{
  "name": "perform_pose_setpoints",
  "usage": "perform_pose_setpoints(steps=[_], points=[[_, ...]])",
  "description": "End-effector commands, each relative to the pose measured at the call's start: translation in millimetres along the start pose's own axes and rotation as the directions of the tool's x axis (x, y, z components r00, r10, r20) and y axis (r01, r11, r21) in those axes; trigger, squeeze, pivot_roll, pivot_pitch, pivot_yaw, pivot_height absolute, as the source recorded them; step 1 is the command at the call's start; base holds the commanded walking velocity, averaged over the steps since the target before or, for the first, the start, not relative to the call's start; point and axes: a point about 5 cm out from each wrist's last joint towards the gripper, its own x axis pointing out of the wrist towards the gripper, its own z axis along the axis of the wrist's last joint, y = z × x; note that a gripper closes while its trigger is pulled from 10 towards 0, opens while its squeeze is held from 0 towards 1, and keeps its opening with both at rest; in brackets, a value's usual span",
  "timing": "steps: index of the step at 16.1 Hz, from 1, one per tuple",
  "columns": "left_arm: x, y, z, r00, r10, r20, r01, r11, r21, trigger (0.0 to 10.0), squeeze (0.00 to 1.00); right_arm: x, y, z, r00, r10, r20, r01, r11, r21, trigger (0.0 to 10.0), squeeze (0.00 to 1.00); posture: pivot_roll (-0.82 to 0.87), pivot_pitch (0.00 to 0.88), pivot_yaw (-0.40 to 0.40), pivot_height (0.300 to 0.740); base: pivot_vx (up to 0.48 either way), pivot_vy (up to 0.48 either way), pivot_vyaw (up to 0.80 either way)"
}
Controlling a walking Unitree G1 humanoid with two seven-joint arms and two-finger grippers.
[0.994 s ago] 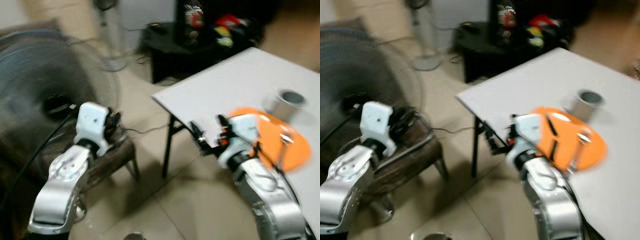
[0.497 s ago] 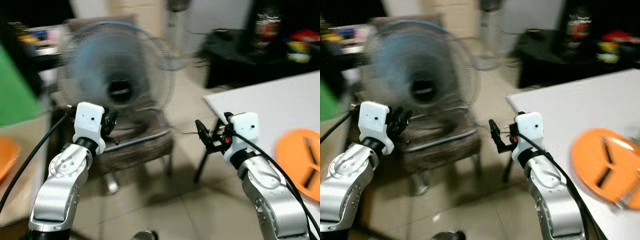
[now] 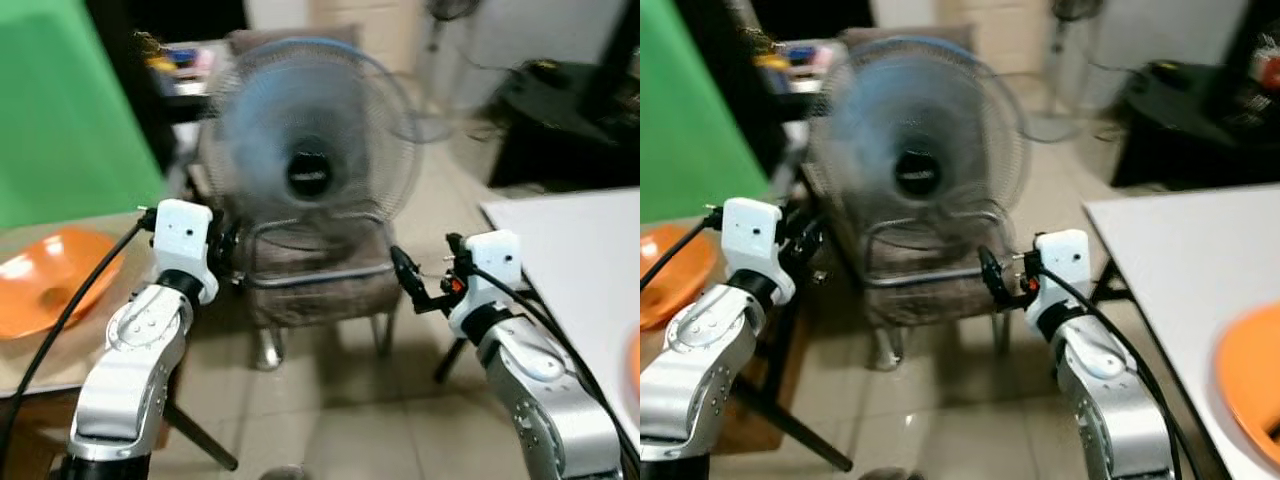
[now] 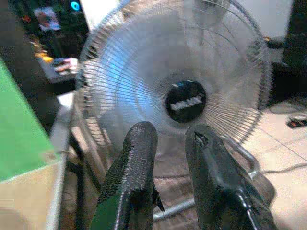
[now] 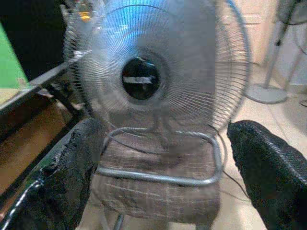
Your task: Setting the table
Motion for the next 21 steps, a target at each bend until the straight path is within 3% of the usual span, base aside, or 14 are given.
perform_pose_setpoints(steps=[1, 3, 5, 6, 7, 15, 21], points=[[-3.1, 5.8, -8, 0.998, 0.043, -0.038, -0.043, 0.999, 0.012, 10.0, 0.00, 4.3, 6.1, 9, 0.998, 0.042, 0.037, -0.042, 0.999, 0.005, 10.0, 1.00, 0.07, 0.000, 0.049, 0.740, 0.000, 0.000, 0.80], [-5.8, 3.7, -6, 0.999, 0.041, -0.034, -0.039, 0.998, 0.049, 10.0, 0.00, 6.6, 5.3, 9, 0.998, 0.047, 0.043, -0.048, 0.999, 0.011, 10.0, 1.00, 0.09, 0.000, 0.024, 0.740, 0.000, 0.000, 0.80], [-7.8, 10.8, -11, 0.993, 0.102, -0.052, -0.102, 0.995, -0.001, 10.0, 0.00, 9.5, 6.9, 7, 0.998, 0.057, 0.038, -0.058, 0.998, 0.008, 10.0, 1.00, 0.10, 0.000, 0.015, 0.740, 0.000, 0.000, 0.80], [-7.7, 7.2, -6, 0.996, 0.076, -0.045, -0.077, 0.997, -0.028, 10.0, 0.62, 10.5, 8.1, 10, 0.996, 0.074, 0.044, -0.075, 0.997, 0.013, 10.0, 1.00, 0.11, 0.000, 0.010, 0.740, 0.000, 0.000, 0.80], [-7.9, 5.6, -4, 0.997, 0.062, -0.040, -0.063, 0.997, -0.035, 10.0, 1.00, 11.0, 8.6, 11, 0.996, 0.081, 0.046, -0.082, 0.997, 0.016, 10.0, 1.00, 0.11, 0.000, 0.004, 0.740, 0.000, 0.000, 0.80], [-6.7, 16.8, 3, 0.996, 0.093, 0.004, -0.093, 0.996, -0.015, 10.0, 1.00, 14.1, 11.9, 9, 0.994, 0.092, 0.052, -0.094, 0.994, 0.048, 10.0, 1.00, 0.11, 0.000, 0.024, 0.740, 0.000, 0.000, 0.80], [-13.8, 13.0, -1, 0.999, 0.048, -0.003, -0.048, 0.998, 0.035, 10.0, 1.00, 18.6, 12.7, 9, 0.994, 0.109, 0.033, -0.111, 0.991, 0.074, 10.0, 1.00, 0.13, 0.000, 0.016, 0.740, 0.132, 0.000, 0.00]])
